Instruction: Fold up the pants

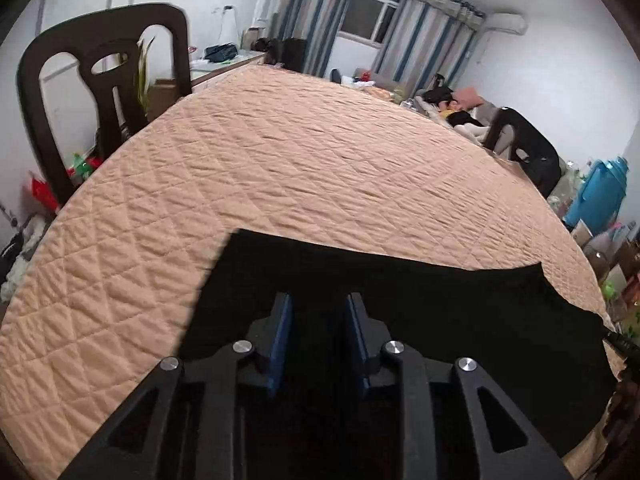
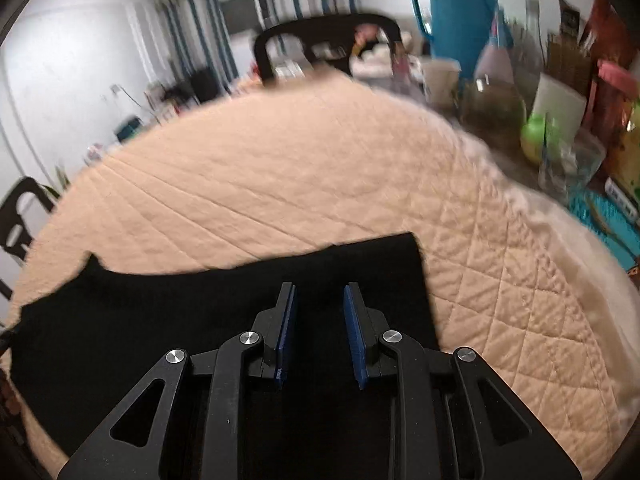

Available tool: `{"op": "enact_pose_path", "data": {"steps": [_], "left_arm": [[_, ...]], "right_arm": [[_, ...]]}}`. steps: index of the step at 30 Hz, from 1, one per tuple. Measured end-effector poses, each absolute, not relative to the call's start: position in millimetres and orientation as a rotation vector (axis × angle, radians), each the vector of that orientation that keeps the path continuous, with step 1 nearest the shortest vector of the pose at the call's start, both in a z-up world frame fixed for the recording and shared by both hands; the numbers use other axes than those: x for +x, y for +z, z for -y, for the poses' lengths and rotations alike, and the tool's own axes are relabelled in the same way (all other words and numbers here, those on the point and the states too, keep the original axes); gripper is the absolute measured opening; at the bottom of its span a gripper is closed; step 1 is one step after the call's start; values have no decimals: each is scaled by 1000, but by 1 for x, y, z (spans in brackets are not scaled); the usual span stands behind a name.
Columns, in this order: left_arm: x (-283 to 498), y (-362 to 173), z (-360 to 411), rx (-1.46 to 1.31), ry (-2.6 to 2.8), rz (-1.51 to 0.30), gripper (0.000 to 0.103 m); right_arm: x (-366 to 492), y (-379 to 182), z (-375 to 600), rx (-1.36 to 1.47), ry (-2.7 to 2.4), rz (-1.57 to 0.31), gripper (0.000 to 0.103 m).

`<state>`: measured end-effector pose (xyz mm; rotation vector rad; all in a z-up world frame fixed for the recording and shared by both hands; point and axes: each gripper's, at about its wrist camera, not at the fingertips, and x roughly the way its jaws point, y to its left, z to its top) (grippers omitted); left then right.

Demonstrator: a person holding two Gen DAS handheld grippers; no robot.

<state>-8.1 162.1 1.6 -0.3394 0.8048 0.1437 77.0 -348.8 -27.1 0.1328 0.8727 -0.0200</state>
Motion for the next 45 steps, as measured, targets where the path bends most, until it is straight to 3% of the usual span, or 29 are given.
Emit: {"op": "enact_pose_path", "data": {"steps": [11, 18, 24, 31, 34, 45], "left_arm": [[-20, 20, -172, -314, 157, -746, 31], [9, 3, -150, -244, 84, -835, 31], [18, 7, -152, -198, 134, -848, 31], [-16, 12, -140, -196, 97, -795, 31], [-17, 6, -146, -227, 83, -813, 33], [-49, 14, -131, -211, 69, -800, 34]], "right_arm": [[60, -5, 357, 129, -26, -786, 25], [88, -23, 350, 78, -39, -879, 25], [77, -16, 353, 101, -49, -848, 25], [31, -12, 331, 61, 24, -811, 26], [22, -27, 328, 50, 47, -837, 32], [-6, -14, 313, 13, 83, -788, 33]]}}
